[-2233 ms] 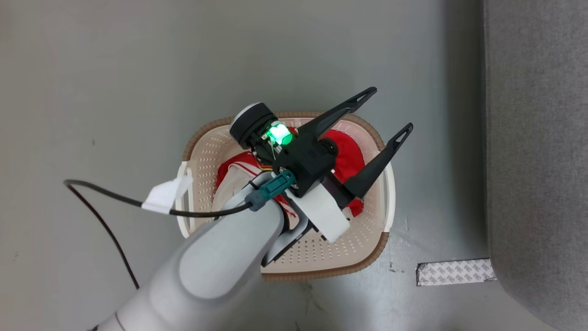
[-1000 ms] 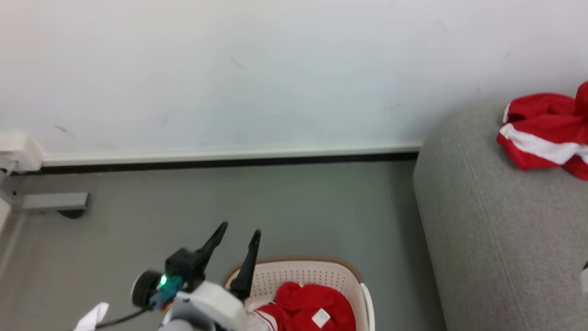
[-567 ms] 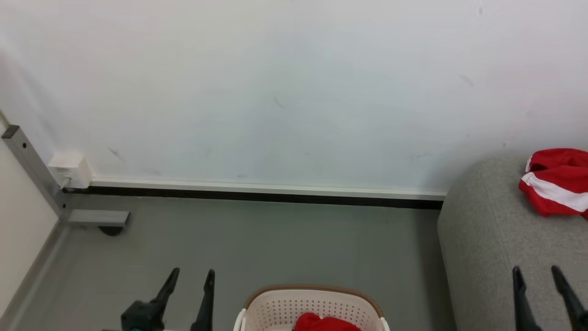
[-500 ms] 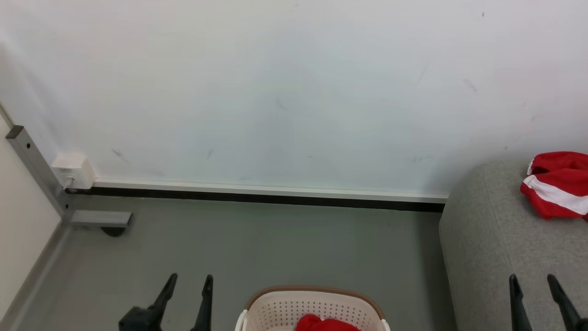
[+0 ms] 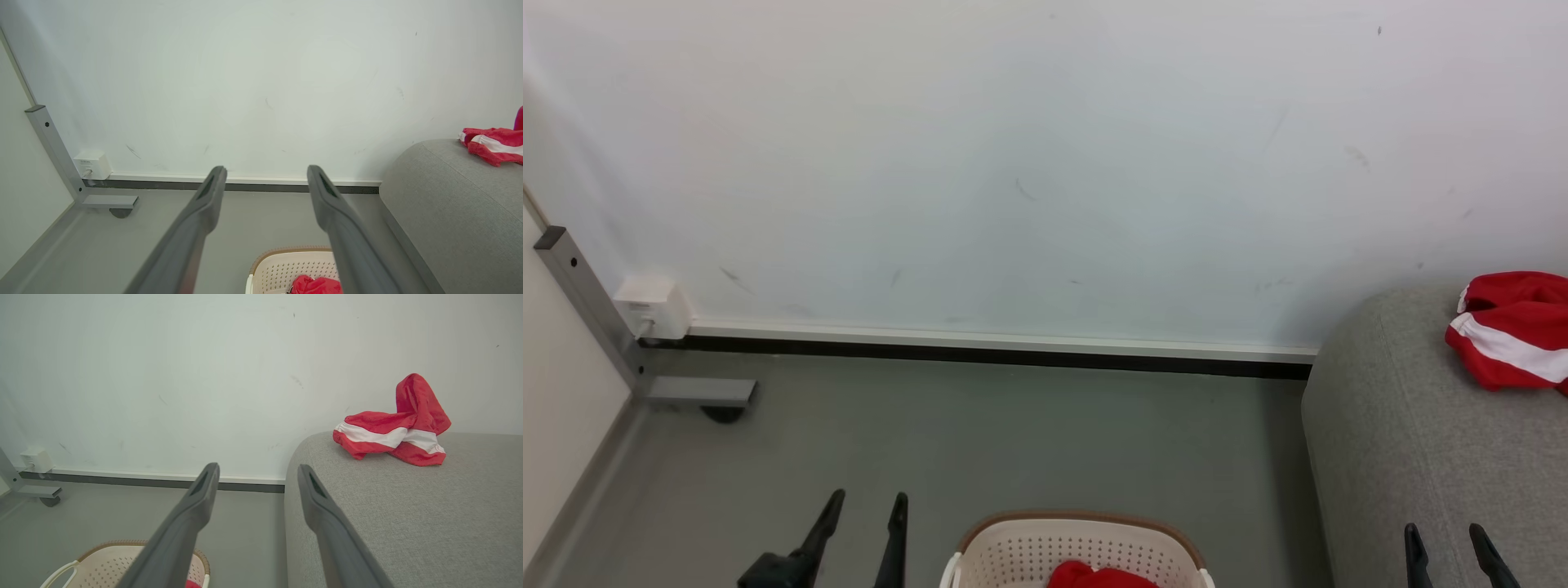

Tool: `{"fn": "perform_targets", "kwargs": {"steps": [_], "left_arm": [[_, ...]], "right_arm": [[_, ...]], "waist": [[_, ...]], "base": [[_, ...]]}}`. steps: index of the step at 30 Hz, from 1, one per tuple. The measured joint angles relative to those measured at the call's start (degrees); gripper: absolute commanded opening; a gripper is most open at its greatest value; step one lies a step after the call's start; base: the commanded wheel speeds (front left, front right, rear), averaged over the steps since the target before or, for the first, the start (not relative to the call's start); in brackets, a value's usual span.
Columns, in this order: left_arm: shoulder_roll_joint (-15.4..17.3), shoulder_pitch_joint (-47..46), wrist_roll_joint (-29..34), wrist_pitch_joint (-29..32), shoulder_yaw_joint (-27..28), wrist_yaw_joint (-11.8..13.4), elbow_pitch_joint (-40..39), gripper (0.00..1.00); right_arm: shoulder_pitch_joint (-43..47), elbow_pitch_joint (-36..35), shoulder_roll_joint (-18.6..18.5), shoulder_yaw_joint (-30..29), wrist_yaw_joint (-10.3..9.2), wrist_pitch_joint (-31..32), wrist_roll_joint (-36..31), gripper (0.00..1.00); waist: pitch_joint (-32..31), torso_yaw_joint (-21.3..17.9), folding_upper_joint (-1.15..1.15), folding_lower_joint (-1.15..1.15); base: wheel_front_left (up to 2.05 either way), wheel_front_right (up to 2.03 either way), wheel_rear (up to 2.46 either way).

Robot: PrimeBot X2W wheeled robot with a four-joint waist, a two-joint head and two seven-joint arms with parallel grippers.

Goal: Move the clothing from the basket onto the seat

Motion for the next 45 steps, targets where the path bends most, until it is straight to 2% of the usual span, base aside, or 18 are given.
{"fn": "perform_targets", "kwargs": {"steps": [16,45], "left_arm": [[-2.04,0.0,2.18,0.0,2.19,-2.67,1.52,1.0],[-3.53,0.2,4.31,0.0,5.06,-4.98,1.98,1.0]], "right_arm": [[-0.3,1.04,0.14,0.79,0.0,-0.49,0.11,1.0],[-0.73,-0.54,0.16,1.16,0.0,-0.43,0.51,1.0]], "waist": [[0.19,-0.68,0.0,0.01],[0.92,-1.67,0.0,0.01]], "base": [[0.0,0.0,0.0],[0.0,0.0,0.0]]}}
